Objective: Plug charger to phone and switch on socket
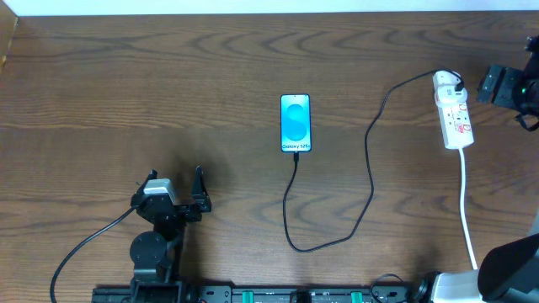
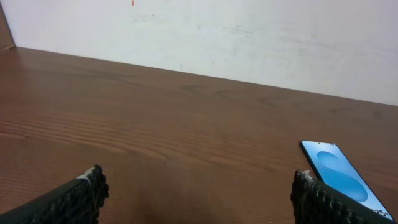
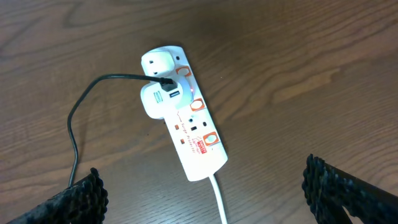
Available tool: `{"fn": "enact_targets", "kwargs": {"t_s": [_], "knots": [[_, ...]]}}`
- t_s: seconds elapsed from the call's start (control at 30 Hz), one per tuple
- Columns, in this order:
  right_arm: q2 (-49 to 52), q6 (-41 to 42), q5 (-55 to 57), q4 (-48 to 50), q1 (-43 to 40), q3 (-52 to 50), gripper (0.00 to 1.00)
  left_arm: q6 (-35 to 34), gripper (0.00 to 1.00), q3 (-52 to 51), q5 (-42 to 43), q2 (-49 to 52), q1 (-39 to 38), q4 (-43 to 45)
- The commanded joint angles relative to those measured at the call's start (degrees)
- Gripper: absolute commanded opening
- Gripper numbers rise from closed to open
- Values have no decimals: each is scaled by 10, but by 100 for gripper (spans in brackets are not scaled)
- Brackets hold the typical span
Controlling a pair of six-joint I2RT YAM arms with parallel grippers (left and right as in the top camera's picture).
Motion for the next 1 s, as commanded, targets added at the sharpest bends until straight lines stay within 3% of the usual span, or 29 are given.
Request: {"fn": "enact_targets", "kwargs": {"t_s": [0.0,0.53,0.8,0.97], "knots": [[-2,7,0,0,3,7,99,5,96,-5,-7,-5,3,-28],[-11,-12,30,-11,3,7,99,5,96,-5,-7,-5,3,-28],[-84,-12,0,4,5,4,99,5,96,-5,-7,-5,3,-28],[-160,-11,-66,80,17,-56,99,5,96,-5,-7,-5,3,-28]]}}
